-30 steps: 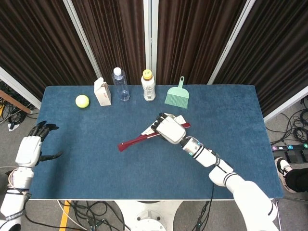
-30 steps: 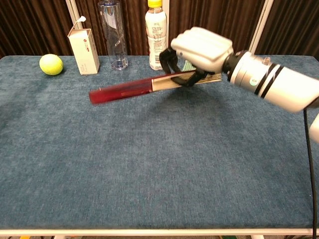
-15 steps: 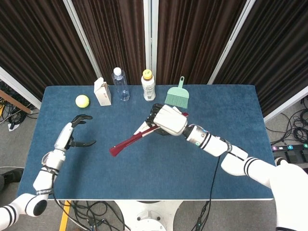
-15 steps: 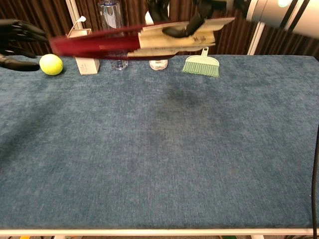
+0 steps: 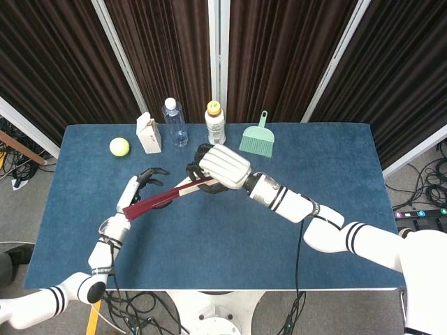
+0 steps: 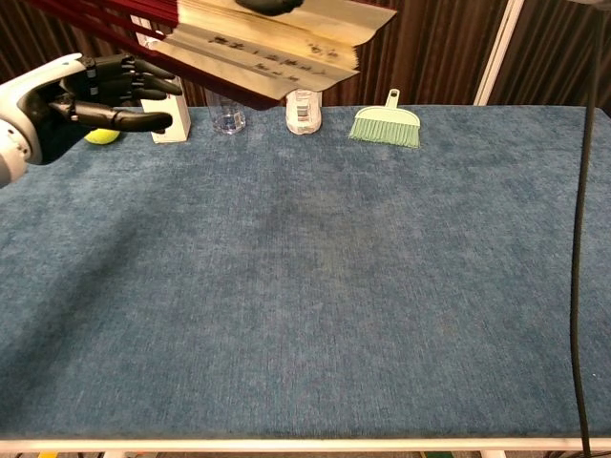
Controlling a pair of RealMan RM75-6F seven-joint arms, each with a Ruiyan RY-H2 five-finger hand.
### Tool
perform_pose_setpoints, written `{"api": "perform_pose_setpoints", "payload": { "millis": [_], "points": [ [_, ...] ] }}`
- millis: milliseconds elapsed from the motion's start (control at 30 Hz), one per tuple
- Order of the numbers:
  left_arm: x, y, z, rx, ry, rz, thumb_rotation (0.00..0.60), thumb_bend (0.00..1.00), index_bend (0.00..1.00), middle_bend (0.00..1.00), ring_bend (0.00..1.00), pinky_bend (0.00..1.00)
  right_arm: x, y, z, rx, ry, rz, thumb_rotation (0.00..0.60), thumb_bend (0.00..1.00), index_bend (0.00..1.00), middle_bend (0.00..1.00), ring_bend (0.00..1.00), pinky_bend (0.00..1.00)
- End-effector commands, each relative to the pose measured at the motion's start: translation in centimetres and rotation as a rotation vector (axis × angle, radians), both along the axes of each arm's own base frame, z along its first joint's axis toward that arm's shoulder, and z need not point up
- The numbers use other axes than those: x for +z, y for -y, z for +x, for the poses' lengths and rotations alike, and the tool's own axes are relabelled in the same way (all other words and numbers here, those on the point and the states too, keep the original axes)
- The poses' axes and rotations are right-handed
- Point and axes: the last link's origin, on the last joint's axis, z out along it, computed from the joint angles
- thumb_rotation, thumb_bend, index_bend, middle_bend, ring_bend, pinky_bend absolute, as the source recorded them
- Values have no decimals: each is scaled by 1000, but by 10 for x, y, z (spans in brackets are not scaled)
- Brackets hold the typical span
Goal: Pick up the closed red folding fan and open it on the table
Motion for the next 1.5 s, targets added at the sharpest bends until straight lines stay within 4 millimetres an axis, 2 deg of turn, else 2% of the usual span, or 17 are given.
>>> {"api": "perform_pose_setpoints", "payload": {
  "millis": [33, 233, 333, 433, 700, 1067, 1200, 1300, 1500],
  "points": [
    [-4, -5, 3, 23, 5, 27, 600, 45, 322, 288, 155, 353, -4, -3, 6, -2, 7, 22, 600, 995, 753, 630, 423, 291],
    [-6, -6, 8, 40, 73, 34, 600, 45, 338, 293, 155, 353, -16, -7, 11, -24, -3, 49, 600, 995, 753, 630, 422, 287],
    [-9, -4, 11, 33, 88, 47, 600, 45, 385, 329, 158, 353, -23, -7, 13, -37, -1, 59, 600, 995, 753, 630, 422, 284],
    [-12, -3, 13, 29, 101, 48, 600, 44, 437, 377, 203, 368, -27, -7, 14, -49, 7, 67, 600, 998, 753, 630, 422, 283],
    [-24, -2, 22, 15, 130, 27, 600, 67, 476, 422, 229, 377, -35, -6, 14, -83, 19, 78, 600, 1000, 752, 630, 423, 283],
    [-33, -4, 21, 55, 137, 49, 600, 292, 780, 720, 496, 492, -39, -7, 10, -75, 19, 54, 600, 1000, 752, 632, 424, 280],
    [-33, -3, 14, 48, 69, 57, 600, 359, 800, 750, 518, 507, -36, -7, 5, -64, 10, 30, 600, 1000, 752, 633, 424, 277],
    [-29, -3, 2, 37, -28, 67, 600, 364, 798, 750, 518, 509, -30, -6, -1, -51, -1, -7, 600, 1000, 752, 634, 424, 274],
    [-6, -6, -24, 2, -291, 130, 600, 363, 775, 733, 517, 511, -16, -10, -21, -9, -41, -102, 600, 1000, 752, 636, 424, 269]
  ]
}}
